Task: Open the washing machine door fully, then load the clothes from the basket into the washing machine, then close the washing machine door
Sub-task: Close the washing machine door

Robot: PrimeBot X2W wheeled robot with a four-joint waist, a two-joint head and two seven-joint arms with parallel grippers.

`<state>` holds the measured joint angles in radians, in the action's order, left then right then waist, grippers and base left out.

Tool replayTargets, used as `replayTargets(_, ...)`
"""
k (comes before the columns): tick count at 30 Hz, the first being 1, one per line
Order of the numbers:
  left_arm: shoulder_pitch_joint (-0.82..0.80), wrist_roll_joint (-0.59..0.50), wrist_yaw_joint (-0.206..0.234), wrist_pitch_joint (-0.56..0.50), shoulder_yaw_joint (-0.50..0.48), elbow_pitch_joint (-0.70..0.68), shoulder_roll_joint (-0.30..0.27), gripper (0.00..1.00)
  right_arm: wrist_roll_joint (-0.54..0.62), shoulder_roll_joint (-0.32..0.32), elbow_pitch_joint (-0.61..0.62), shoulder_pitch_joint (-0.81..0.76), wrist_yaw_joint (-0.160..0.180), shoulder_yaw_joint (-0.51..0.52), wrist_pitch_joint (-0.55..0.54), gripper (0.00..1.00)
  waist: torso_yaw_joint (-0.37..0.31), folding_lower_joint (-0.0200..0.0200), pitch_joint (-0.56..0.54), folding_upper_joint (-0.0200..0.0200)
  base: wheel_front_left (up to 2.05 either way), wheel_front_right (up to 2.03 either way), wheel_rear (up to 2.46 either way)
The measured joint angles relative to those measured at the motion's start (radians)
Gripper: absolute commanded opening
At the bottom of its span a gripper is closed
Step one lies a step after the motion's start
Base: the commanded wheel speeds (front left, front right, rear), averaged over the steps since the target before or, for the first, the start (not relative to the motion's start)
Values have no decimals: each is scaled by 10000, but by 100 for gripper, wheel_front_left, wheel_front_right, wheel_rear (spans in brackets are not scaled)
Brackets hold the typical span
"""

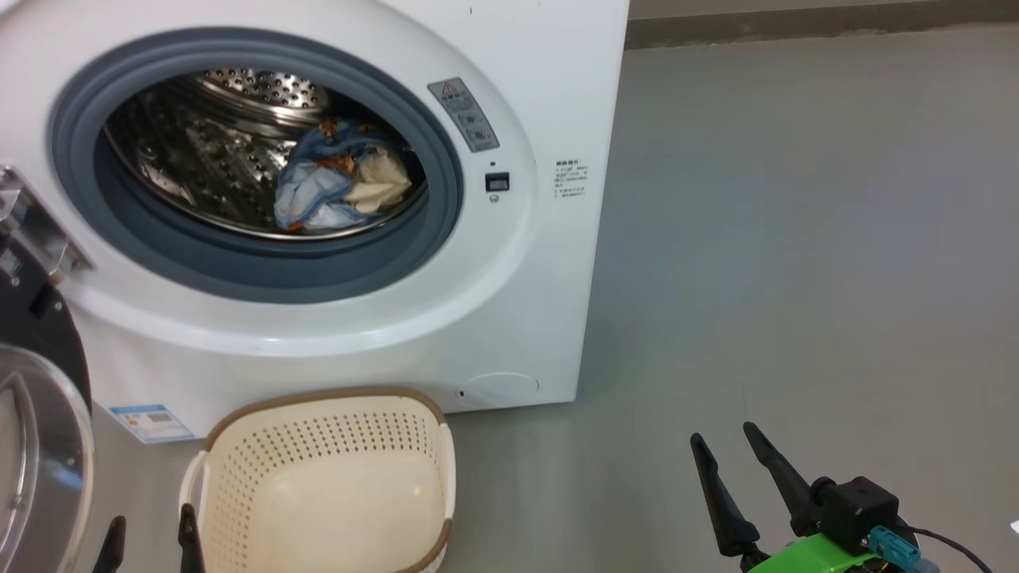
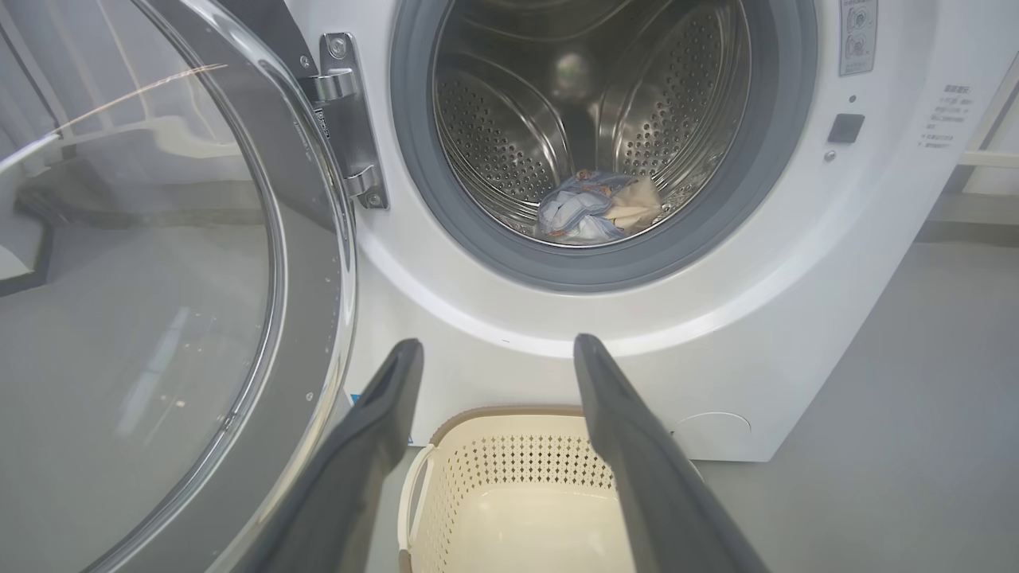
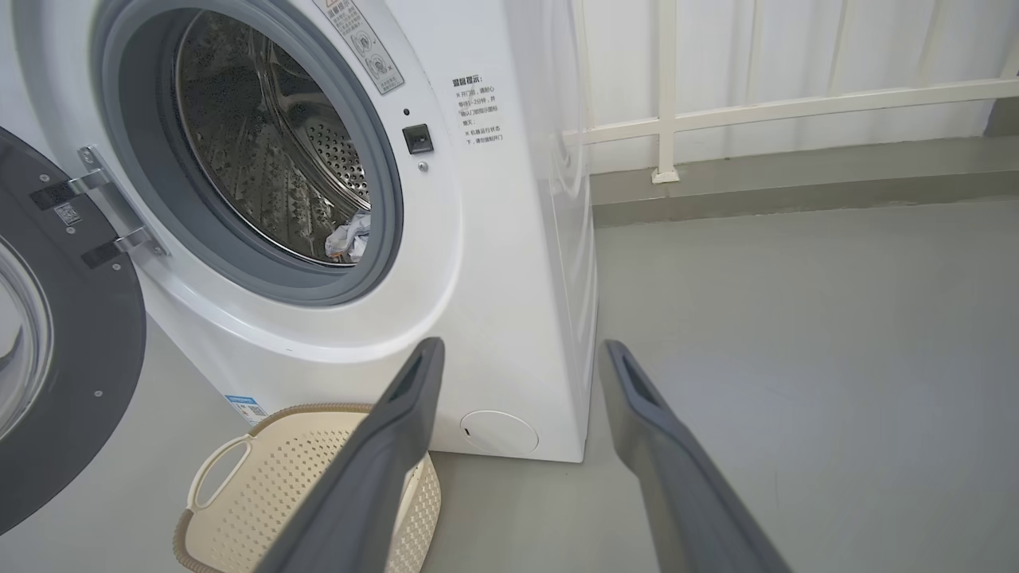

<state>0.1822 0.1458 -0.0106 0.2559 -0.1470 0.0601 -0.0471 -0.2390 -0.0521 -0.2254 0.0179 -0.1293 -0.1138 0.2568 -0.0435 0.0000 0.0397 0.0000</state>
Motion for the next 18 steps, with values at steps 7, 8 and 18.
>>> replayTargets(7,-169,-13,-38,-4,-82,0,15,100,0,2,-2,5,0,4,0,100,31,0,46,0,-203,203,0)
replayTargets(8,-193,-23,-27,-4,-140,-21,19,100,0,2,0,5,0,6,0,100,31,0,39,0,-183,183,0)
replayTargets(18,-192,-100,-123,-4,-203,-46,23,100,0,2,-8,9,0,6,0,100,9,0,101,0,-108,108,0)
